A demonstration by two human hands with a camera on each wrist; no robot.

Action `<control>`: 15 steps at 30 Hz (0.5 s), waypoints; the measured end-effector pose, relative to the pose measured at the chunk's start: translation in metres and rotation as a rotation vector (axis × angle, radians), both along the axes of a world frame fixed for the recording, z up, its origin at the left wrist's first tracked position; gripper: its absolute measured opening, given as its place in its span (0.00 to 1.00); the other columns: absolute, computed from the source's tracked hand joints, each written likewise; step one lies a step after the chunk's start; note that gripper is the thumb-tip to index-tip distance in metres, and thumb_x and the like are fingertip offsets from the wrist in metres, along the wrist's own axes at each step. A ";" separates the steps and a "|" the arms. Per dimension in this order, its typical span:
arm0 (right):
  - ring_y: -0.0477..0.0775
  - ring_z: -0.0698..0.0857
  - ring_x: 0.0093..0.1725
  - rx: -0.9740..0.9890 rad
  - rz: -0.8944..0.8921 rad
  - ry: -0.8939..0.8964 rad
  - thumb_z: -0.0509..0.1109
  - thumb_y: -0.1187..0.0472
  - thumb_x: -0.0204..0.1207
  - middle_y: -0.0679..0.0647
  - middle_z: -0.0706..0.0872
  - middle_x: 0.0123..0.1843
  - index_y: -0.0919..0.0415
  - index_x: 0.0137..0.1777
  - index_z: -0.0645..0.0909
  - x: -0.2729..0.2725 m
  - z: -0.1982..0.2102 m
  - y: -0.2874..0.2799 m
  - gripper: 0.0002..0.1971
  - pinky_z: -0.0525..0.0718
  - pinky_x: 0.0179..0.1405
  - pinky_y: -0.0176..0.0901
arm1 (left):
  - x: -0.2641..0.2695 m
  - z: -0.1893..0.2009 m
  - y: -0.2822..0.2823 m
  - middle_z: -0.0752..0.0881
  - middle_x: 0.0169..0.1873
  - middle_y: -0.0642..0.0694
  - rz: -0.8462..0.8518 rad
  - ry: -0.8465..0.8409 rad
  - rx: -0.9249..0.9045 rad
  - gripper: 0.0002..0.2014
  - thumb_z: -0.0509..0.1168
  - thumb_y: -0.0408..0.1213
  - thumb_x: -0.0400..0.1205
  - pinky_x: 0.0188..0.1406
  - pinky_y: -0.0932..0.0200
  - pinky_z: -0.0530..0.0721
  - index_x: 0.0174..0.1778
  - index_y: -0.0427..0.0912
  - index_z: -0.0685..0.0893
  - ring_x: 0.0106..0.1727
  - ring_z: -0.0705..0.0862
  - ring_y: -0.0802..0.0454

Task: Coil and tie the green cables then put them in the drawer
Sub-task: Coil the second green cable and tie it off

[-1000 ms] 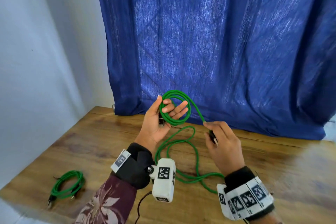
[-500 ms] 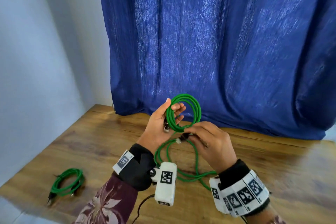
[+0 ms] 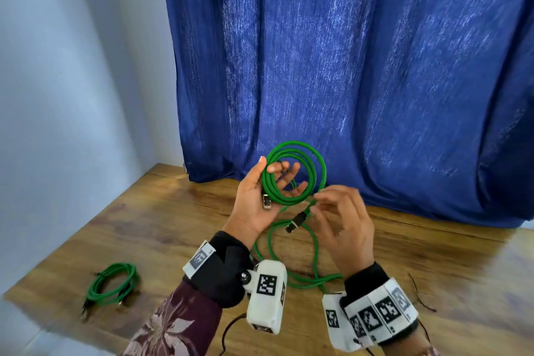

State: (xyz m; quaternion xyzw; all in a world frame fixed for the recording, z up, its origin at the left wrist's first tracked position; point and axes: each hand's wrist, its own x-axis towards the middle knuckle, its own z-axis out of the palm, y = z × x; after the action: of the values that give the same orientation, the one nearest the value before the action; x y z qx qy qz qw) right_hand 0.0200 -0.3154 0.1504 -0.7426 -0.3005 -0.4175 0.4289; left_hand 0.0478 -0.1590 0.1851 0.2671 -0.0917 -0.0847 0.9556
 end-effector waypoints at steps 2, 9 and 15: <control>0.45 0.82 0.47 0.208 0.038 0.152 0.71 0.63 0.71 0.57 0.79 0.49 0.54 0.48 0.77 0.003 0.002 -0.001 0.08 0.81 0.46 0.27 | -0.001 0.002 0.000 0.83 0.35 0.50 0.007 0.017 -0.018 0.18 0.57 0.49 0.77 0.49 0.49 0.87 0.23 0.46 0.77 0.51 0.86 0.52; 0.50 0.85 0.50 0.607 0.215 0.573 0.62 0.48 0.78 0.48 0.87 0.52 0.50 0.56 0.81 0.008 0.011 0.009 0.12 0.84 0.45 0.47 | -0.002 0.000 -0.006 0.86 0.34 0.48 -0.025 -0.011 0.031 0.19 0.57 0.48 0.77 0.42 0.52 0.88 0.21 0.45 0.80 0.43 0.87 0.53; 0.43 0.88 0.46 0.621 0.218 0.772 0.54 0.59 0.85 0.53 0.88 0.50 0.57 0.52 0.83 0.009 0.018 0.013 0.14 0.85 0.49 0.43 | -0.002 -0.002 -0.008 0.86 0.39 0.49 -0.072 -0.101 0.079 0.15 0.76 0.50 0.66 0.43 0.54 0.86 0.26 0.46 0.80 0.42 0.86 0.54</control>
State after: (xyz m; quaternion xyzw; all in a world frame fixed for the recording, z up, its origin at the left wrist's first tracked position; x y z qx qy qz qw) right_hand 0.0293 -0.3022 0.1687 -0.6445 -0.0574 -0.1348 0.7505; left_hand 0.0462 -0.1671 0.1834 0.3048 -0.1457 -0.1088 0.9349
